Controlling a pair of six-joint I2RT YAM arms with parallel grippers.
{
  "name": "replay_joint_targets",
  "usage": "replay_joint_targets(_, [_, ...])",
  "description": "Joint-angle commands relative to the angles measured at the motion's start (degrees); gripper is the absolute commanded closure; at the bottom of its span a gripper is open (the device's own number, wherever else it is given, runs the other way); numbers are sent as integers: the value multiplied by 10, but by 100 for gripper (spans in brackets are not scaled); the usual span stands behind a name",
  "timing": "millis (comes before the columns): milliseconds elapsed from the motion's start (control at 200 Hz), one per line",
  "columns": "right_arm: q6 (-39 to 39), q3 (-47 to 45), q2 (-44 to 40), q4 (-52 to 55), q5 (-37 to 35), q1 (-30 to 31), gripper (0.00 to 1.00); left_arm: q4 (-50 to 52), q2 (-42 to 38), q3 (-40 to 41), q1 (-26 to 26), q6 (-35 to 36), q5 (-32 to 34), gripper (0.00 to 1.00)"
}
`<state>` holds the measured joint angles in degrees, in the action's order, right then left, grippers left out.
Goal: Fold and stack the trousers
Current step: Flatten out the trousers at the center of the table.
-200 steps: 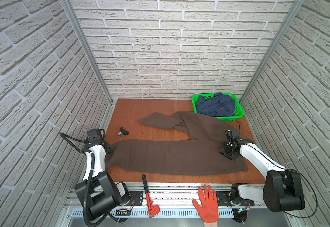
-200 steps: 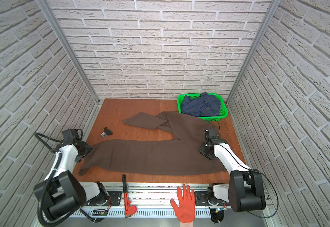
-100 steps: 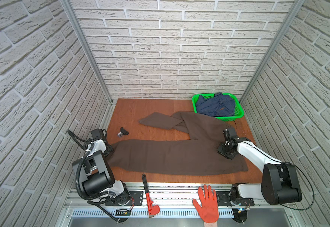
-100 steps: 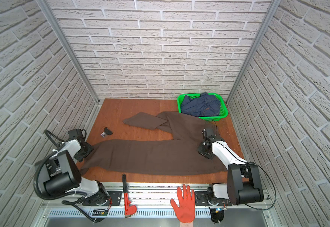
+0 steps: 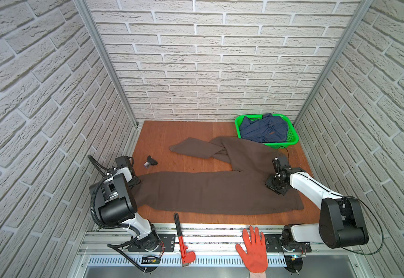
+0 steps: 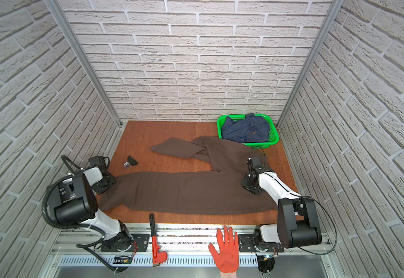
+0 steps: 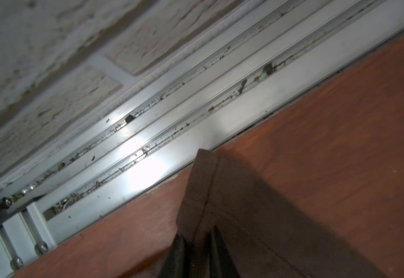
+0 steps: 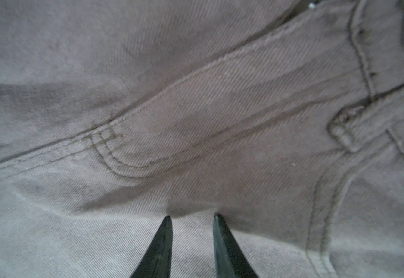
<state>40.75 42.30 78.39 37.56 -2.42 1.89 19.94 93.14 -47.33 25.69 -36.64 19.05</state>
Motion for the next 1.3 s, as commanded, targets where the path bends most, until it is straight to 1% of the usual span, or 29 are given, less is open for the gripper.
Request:
replay_joint_targets(0, [4, 24, -1, 5, -14, 5, 69, 18, 35, -32, 1, 8, 33, 91])
replay_joint_targets(110, [4, 32, -4, 16, -20, 5, 69, 24, 51, -65, 1, 10, 39, 100])
replay_joint_targets(225, [6, 37, -10, 23, -26, 5, 69, 38, 67, -104, 1, 17, 51, 100])
replay_joint_targets(345, [7, 43, -15, 31, -30, 5, 70, 52, 72, -124, -3, 14, 50, 100])
replay_joint_targets(370, [7, 45, -15, 33, -31, 5, 70, 56, 70, -125, -4, 14, 53, 95])
replay_joint_targets(435, [7, 50, -19, 37, -34, 4, 70, 63, 58, -124, -11, 17, 59, 79])
replay_joint_targets(490, [6, 56, -21, 41, -37, 5, 69, 66, 39, -122, -20, 21, 60, 61])
replay_joint_targets(530, [4, 61, -23, 44, -38, 4, 69, 71, 23, -123, -30, 25, 60, 52])
replay_joint_targets(575, [1, 70, -24, 49, -38, 5, 68, 79, 2, -130, -42, 30, 58, 44])
replay_joint_targets(640, [-6, 81, -26, 53, -37, 5, 64, 91, -35, -143, -71, 42, 64, 36])
replay_joint_targets(715, [-13, 94, -29, 53, -36, 5, 59, 103, -76, -164, -109, 63, 71, 29])
replay_joint_targets(785, [-19, 106, -32, 50, -35, 4, 54, 117, -103, -188, -150, 79, 76, 25])
replay_joint_targets(875, [-23, 125, -30, 47, -35, 5, 48, 119, -117, -214, -206, 98, 72, 21])
replay_joint_targets(920, [-24, 135, -28, 44, -36, 4, 46, 113, -116, -224, -234, 107, 64, 21])
replay_joint_targets(940, [-25, 140, -26, 42, -35, 5, 46, 110, -114, -228, -247, 109, 62, 19])
replay_joint_targets(965, [-25, 146, -24, 39, -35, 5, 45, 108, -109, -234, -261, 111, 56, 17])
replay_joint_targets(980, [-25, 149, -22, 39, -36, 5, 44, 106, -105, -238, -269, 112, 53, 11])
replay_joint_targets(990, [-25, 151, -21, 39, -36, 5, 44, 105, -103, -240, -274, 113, 49, 9])
replay_joint_targets(1060, [-25, 170, -12, 36, -38, 5, 43, 90, -80, -255, -310, 118, 26, 7])
replay_joint_targets(1090, [-25, 175, -8, 36, -39, 5, 43, 81, -67, -259, -322, 118, 13, 2])
replay_joint_targets(1185, [-18, 183, 0, 27, -34, 5, 43, 64, -13, -284, -363, 115, -24, 2])
replay_joint_targets(1295, [-11, 182, 7, 19, -23, 5, 43, 81, 64, -331, -404, 111, -27, 2])
